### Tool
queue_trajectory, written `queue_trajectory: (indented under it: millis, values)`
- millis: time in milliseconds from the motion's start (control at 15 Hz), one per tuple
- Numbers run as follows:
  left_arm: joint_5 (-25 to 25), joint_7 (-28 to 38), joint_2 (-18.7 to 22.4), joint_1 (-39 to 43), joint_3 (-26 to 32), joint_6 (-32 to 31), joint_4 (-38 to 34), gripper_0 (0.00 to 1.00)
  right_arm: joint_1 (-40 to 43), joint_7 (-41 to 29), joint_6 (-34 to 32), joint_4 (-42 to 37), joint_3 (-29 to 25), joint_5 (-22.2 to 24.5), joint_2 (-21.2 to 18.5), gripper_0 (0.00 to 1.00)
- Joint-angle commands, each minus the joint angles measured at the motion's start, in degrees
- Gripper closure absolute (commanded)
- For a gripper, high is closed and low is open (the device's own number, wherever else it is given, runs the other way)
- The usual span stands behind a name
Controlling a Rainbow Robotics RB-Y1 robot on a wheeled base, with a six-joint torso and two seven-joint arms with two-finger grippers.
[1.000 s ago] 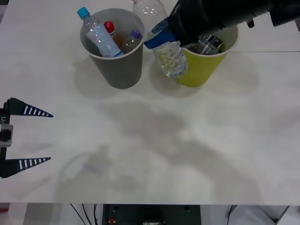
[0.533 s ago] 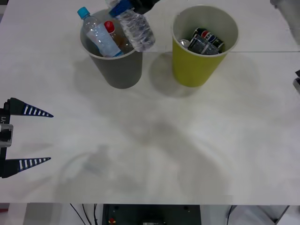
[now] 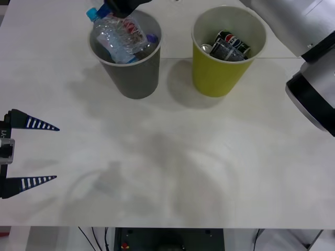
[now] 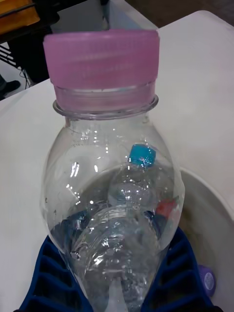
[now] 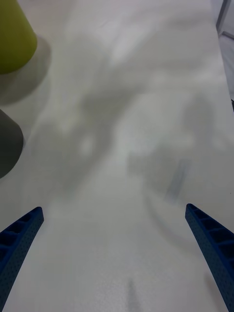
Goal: Put the can into the green bin and the plastic bottle into the gray bin
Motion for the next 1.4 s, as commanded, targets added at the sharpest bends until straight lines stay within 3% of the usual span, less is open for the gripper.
queue_trajectory:
  millis: [67,200,267,333,600,867,1133,1400]
  values:
    - [0.0,0.0,0.0,0.0,0.0,0.0,0.0,0.0,-0.66,0.25,0.11,0.71,0.71,0.09,0.44,0.99]
    - [0.0,0.0,0.0,0.0,0.0,0.0,0.0,0.0,-0.66,2.18,0.55,0.71,0.71,-0.35,0.62,0.32]
    - [0.0,0.0,0.0,0.0,0.0,0.0,0.0,0.0,-0.66,2.54,0.73,0.71,0.71,-0.62,0.62,0.07]
    - [0.0,0.0,0.0,0.0,0.0,0.0,0.0,0.0,-0.57,3.85,0.73,0.71,0.71,-1.06,0.62,0.0]
    - [0.0,0.0,0.0,0.0,0.0,0.0,0.0,0.0,-0.48,6.05,-2.79,-0.43,-0.44,-2.64,-1.32,0.0]
    - [0.0,0.0,0.0,0.0,0.0,0.0,0.0,0.0,2.86,7.81,-10.7,-7.2,-3.69,-8.44,-7.38,0.0]
    - [0.0,0.0,0.0,0.0,0.0,0.0,0.0,0.0,10.59,8.42,-15.8,-20.47,-8.35,-10.99,-14.76,0.0]
    - [0.0,0.0,0.0,0.0,0.0,0.0,0.0,0.0,20.61,10.18,-15.97,-33.57,-11.86,-14.68,-22.5,0.0]
